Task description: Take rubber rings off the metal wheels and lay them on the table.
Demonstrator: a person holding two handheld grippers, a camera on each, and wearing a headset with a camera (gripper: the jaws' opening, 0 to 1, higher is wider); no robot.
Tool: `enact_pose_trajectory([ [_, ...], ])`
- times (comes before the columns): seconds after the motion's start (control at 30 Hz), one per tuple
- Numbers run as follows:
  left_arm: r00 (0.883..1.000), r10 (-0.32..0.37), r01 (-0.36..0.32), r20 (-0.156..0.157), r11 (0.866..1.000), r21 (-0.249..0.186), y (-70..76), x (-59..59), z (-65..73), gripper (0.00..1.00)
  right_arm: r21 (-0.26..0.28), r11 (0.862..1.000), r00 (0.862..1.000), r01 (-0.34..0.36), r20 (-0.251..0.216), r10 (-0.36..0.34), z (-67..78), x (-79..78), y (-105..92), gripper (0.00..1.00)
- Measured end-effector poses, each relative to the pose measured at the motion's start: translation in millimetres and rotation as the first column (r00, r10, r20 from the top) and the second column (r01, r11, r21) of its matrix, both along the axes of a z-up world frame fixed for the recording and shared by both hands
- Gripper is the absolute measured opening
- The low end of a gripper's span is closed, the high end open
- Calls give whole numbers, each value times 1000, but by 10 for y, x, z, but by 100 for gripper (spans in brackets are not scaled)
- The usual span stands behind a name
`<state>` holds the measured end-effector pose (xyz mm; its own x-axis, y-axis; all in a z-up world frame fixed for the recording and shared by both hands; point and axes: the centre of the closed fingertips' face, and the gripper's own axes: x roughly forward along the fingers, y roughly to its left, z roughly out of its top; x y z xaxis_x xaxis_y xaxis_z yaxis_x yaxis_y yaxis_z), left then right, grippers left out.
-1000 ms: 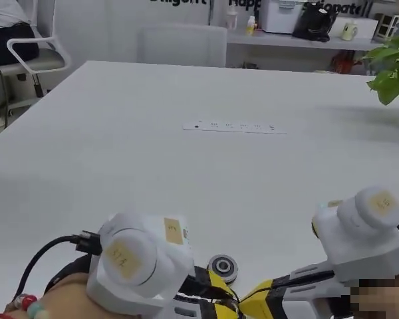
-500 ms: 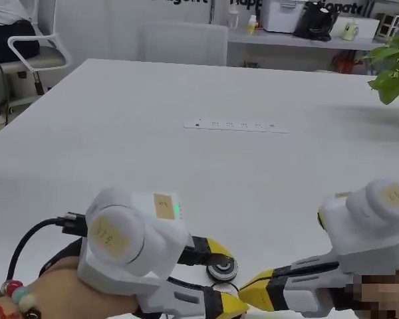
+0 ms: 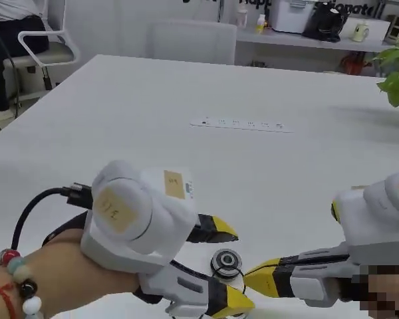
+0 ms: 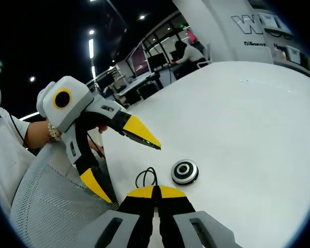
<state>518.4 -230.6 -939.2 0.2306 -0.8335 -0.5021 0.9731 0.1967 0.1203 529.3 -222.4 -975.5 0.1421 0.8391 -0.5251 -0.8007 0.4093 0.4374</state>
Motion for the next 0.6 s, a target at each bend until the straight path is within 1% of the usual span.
enact_pose_trajectory([
  [0.1,1000,-25,25,1,1000,9,-9,-48,52,55,10,1000,1000,8,5,-8,30,15,-1,0],
  [0.2,999,-48,47,15,999,20,4,-84,116,55,17,1000,1000,15,12,-15,55,32,-5,0],
  [0.3,998,-56,56,19,998,23,43,-116,182,56,25,999,1000,21,14,-21,77,44,-7,0],
  [0.37,998,-56,55,26,998,24,87,-128,230,57,31,999,1000,25,17,-25,89,53,-9,0],
  [0.47,998,-40,39,43,999,29,185,-108,295,58,36,999,999,29,18,-30,101,61,-7,0],
  [0.6,999,-6,5,45,1000,29,343,-81,361,58,41,999,999,29,18,-30,113,61,-4,0],
])
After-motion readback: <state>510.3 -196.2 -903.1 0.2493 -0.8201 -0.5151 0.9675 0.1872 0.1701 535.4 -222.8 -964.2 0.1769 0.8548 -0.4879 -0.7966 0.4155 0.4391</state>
